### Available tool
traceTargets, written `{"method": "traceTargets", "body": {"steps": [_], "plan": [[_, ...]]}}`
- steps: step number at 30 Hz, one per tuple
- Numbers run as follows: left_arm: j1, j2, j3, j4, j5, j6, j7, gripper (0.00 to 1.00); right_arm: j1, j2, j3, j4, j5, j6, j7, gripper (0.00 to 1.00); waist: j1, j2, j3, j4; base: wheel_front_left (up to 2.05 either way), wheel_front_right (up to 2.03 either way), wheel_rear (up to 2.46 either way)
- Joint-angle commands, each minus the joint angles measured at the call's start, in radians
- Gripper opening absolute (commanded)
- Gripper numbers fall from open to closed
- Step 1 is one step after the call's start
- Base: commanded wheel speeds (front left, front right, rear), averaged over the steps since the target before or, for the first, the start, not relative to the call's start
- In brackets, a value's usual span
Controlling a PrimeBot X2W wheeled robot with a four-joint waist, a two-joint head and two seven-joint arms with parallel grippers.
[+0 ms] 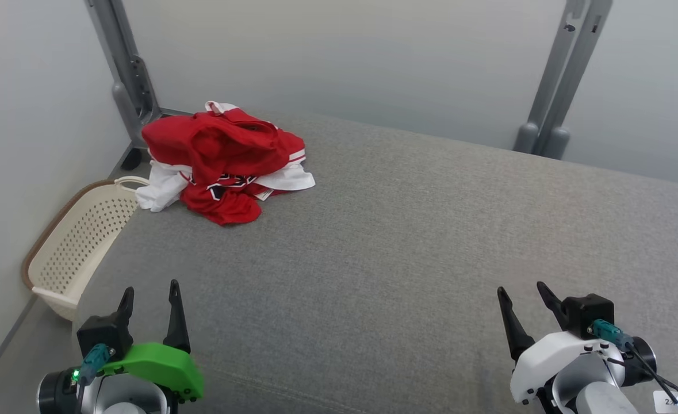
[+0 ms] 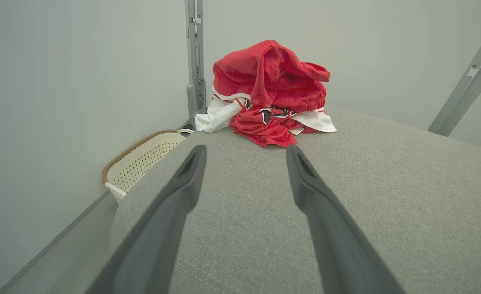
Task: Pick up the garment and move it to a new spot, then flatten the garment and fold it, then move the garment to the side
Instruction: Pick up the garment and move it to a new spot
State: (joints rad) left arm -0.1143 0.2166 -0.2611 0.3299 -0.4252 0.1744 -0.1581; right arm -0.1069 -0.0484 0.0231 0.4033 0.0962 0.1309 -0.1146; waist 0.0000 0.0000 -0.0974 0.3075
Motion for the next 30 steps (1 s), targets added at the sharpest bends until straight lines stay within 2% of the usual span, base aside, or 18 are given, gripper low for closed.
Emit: {"method": "traceTargets", "body": {"steps": [1, 16, 20, 24, 30], "plan": [[0.015, 0.011, 0.000, -0.005, -0.002, -0.006, 0.003, 1.00, 0.009, -0.004, 0.002, 0.005, 0.005, 0.000, -0.009, 1.00, 0.0000, 0.0000, -0.002, 0.046, 0.00, 0.00, 0.00], [0.032, 0.027, -0.011, -0.036, -0.011, 0.000, 0.022, 1.00, -0.001, -0.004, 0.024, 0.013, 0.007, 0.000, -0.019, 1.00, 0.0000, 0.0000, -0.001, 0.079, 0.00, 0.00, 0.00], [-0.020, 0.031, -0.025, -0.007, -0.018, -0.020, 0.059, 1.00, 0.002, -0.004, 0.019, 0.003, -0.001, 0.000, -0.014, 1.00, 0.0000, 0.0000, 0.005, 0.083, 0.00, 0.00, 0.00], [-0.121, 0.046, -0.042, 0.052, -0.017, -0.043, 0.139, 1.00, -0.007, -0.003, 0.026, -0.019, -0.013, 0.000, 0.002, 1.00, 0.0000, 0.0000, 0.025, 0.074, 0.00, 0.00, 0.00], [-0.328, 0.067, -0.070, 0.133, -0.009, -0.117, 0.218, 1.00, -0.040, -0.004, 0.034, -0.090, -0.044, 0.000, 0.045, 1.00, 0.0000, 0.0000, 0.106, 0.023, 0.00, 0.00, 0.00]]}}
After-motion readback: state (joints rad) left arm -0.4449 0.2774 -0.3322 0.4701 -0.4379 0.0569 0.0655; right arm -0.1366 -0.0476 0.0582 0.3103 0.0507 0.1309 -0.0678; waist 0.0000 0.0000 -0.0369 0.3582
